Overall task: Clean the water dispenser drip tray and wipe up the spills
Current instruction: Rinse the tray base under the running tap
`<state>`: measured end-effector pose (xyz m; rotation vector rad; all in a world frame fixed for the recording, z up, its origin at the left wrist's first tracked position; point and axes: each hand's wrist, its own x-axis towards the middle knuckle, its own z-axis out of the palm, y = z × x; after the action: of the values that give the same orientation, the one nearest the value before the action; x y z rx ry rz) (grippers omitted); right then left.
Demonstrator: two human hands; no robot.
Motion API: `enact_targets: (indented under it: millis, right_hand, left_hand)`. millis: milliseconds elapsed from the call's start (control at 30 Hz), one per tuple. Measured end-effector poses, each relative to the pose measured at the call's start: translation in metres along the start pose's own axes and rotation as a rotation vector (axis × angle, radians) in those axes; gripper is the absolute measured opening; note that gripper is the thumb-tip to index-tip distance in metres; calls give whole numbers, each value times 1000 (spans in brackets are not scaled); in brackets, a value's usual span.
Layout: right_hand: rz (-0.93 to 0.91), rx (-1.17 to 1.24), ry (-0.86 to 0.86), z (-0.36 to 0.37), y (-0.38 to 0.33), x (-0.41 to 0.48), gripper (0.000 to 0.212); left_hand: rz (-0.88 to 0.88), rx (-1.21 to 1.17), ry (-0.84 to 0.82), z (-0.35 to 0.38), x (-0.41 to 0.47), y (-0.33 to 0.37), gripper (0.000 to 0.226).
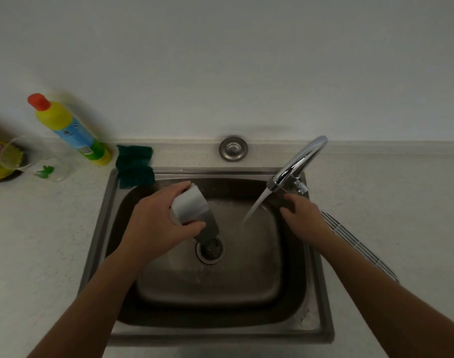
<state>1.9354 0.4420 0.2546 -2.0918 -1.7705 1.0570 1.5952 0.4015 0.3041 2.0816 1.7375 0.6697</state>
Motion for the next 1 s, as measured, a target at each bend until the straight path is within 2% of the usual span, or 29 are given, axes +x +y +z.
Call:
enact_targets:
  millis: [100,233,300,400,500,633,733,800,900,1000]
  right_hand:
    - [-3,-34,17,1,5,9,29]
    - [5,-28,105,-3,9,16,27]
    - [42,29,184,-10,10,23,27]
    - [96,82,211,-16,12,34,27]
    - [102,66,229,-13,14,37,26]
    - [5,9,144,-16,19,31,31]
    - [-80,-137,76,-22,34,18,20]
    - [-105,-256,83,-25,48,7,31]
    - [19,-457,32,-26,71,-9,61]
    - [66,-517,-32,-25,84,-17,64]
  left_hand:
    - [-56,-76,16,0,-12,-4,86]
    - [-126,-51,-87,19,-35,-7,83]
    - [-143,-71,-53,16,-40,-14,83]
    - [-201,-96,52,6,-44,-23,83]
    - [-224,-72,-42,21,-55,-21,83]
    - [-253,-36,-103,36,-66,-29,83]
    - [-280,-56,-111,33,-68,-33,83]
    - [-278,-34,-132,34,-72,-30,82]
    - [-254,5,-121,32,-79,-21,78]
    - [-245,27,-69,24,-86,-13,73]
